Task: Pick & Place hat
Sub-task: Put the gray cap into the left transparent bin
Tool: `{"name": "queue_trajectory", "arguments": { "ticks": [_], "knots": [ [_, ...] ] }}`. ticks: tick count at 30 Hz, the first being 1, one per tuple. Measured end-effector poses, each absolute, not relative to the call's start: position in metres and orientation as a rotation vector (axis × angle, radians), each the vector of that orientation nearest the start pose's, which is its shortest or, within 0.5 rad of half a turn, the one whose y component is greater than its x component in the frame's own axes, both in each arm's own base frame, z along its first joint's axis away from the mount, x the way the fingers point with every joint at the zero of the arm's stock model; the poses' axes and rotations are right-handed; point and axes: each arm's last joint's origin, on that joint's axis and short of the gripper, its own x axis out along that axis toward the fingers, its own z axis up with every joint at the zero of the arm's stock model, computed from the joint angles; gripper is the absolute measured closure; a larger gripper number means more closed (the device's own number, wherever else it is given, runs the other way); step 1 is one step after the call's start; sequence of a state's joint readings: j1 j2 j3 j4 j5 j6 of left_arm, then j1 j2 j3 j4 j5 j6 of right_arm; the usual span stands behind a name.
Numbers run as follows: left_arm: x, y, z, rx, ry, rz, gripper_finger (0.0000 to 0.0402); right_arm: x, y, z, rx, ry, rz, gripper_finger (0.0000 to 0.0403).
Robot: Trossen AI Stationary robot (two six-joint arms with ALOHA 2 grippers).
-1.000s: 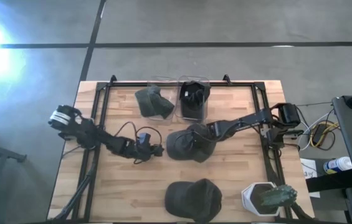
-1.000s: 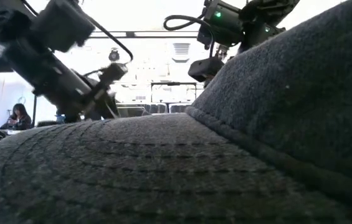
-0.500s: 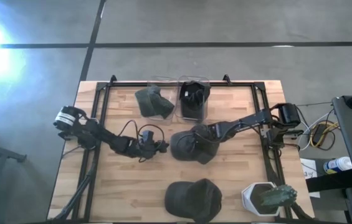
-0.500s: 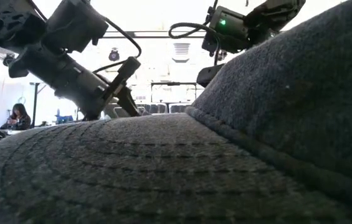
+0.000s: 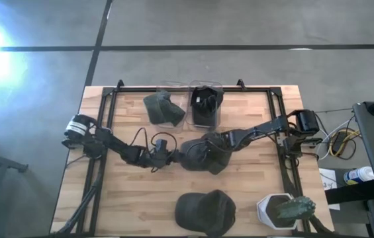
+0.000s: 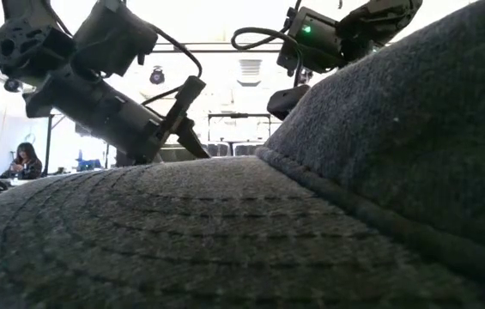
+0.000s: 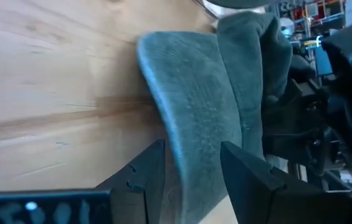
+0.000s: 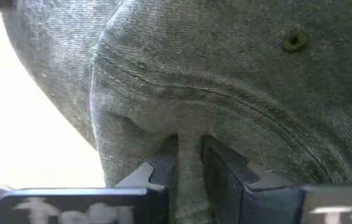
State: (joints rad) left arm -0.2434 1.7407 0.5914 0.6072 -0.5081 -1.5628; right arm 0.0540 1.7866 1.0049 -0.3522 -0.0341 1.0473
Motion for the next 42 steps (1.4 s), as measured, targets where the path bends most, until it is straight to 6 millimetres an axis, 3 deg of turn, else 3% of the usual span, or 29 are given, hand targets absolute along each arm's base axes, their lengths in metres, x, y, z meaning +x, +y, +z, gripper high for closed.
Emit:
{"name": "queue_trajectory", "arguments": {
  "ticks": [9,12,16,19,23,27,35,39,42],
  "knots": [
    [0.320,-0.060,0.120,-1.230,0.217,0.450,0.0264,0.334,0.019,0.144,0.924,1.066,-0.507,0.0335],
    [0.324,-0.057,0.130,-1.187,0.216,0.396,0.0301,0.334,0.020,0.145,0.913,1.064,-0.488,0.0335],
    [0.323,-0.048,0.135,-1.151,0.225,0.401,0.0381,0.334,0.020,0.149,0.885,1.057,-0.459,0.0335],
    [0.321,-0.044,0.145,-1.116,0.228,0.393,0.0390,0.332,0.019,0.160,0.855,1.029,-0.418,0.0335],
    [0.312,-0.042,0.162,-1.062,0.256,0.412,0.0395,0.325,0.019,0.190,0.771,0.960,-0.320,0.0335],
    [0.293,-0.037,0.185,-1.019,0.271,0.489,0.0397,0.308,0.017,0.233,0.715,0.826,-0.262,0.0335],
    [0.239,-0.037,0.254,-0.936,0.038,0.602,0.0398,0.252,0.009,0.314,0.603,0.422,-0.450,0.0335],
    [0.216,-0.035,0.282,-0.860,-0.119,0.656,0.0398,0.232,0.006,0.334,0.561,0.320,-0.487,0.0335],
    [0.203,-0.031,0.296,-0.817,-0.186,0.692,0.0398,0.227,0.005,0.337,0.543,0.310,-0.498,0.0335]
  ]
}}
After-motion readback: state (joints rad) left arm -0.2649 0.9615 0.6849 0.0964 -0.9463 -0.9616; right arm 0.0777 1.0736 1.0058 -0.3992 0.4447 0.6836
